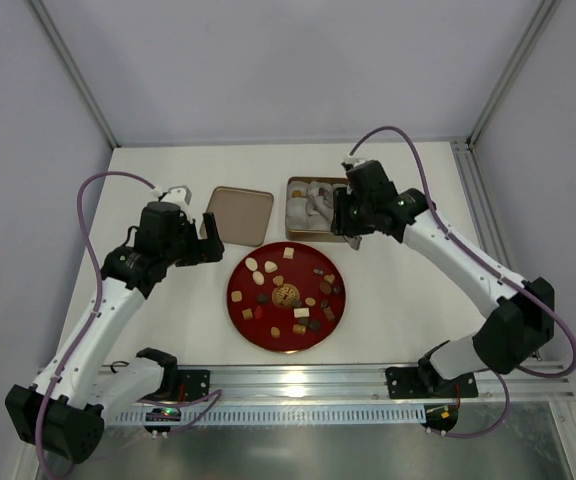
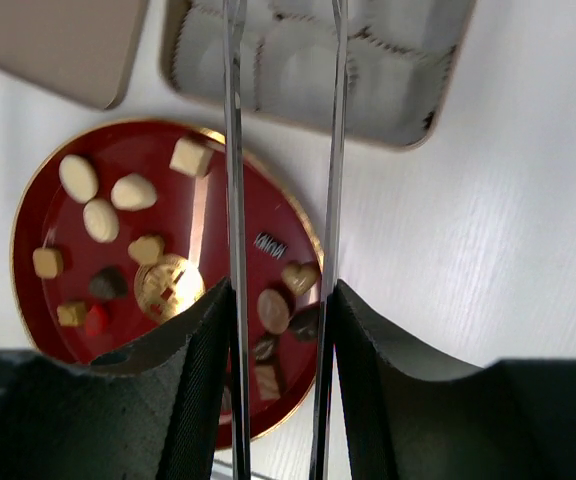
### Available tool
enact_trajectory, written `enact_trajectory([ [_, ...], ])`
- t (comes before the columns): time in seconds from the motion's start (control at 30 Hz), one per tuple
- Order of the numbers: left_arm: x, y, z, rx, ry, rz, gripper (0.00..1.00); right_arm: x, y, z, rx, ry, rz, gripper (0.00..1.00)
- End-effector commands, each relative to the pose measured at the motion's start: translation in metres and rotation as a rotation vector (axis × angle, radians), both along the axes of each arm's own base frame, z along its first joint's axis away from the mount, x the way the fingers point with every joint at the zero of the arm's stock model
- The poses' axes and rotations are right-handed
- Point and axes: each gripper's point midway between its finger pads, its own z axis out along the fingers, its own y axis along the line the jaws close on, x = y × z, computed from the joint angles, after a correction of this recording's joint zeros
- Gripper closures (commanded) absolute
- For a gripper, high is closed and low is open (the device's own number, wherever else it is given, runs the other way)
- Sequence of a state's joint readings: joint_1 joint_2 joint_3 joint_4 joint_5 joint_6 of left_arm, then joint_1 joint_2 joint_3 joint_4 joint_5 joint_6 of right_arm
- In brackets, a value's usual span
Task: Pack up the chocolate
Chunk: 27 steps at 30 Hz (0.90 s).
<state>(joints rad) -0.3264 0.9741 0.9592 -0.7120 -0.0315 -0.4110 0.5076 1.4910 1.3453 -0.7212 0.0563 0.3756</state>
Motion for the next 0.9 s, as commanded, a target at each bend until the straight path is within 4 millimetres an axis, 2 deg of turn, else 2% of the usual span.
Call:
enact_trajectory([
  [0.0,0.002,-0.001,0.004,-0.003,-0.017,-0.003,0.00,-0.048,0.026,0.020,0.042,-0.040,0.093,0.55],
  [0.03,0.002,-0.001,0.005,-0.005,-0.019,-0.002,0.00,-0.061,0.033,0.020,0.050,-0.039,0.119,0.55],
  [0.07,0.002,-0.001,0.006,-0.005,-0.021,-0.002,0.00,-0.074,0.036,0.013,0.052,-0.012,0.127,0.55],
  [0.1,0.001,-0.001,0.005,-0.007,-0.017,-0.001,0.00,-0.094,0.048,0.017,0.072,-0.016,0.174,0.55],
  [0.2,0.002,-0.002,0.004,-0.008,-0.015,-0.005,0.00,-0.127,0.060,0.007,0.074,0.025,0.232,0.55],
  [0.3,0.002,-0.002,0.005,-0.008,-0.013,-0.006,0.00,-0.148,0.065,-0.004,0.042,0.063,0.274,0.55],
  [0.43,0.002,-0.002,0.004,-0.009,-0.013,-0.005,0.00,-0.160,0.074,-0.014,0.020,0.088,0.315,0.55],
  [0.87,0.001,-0.001,0.003,-0.004,-0.010,0.000,0.00,-0.166,0.089,-0.036,-0.070,0.127,0.357,0.54],
])
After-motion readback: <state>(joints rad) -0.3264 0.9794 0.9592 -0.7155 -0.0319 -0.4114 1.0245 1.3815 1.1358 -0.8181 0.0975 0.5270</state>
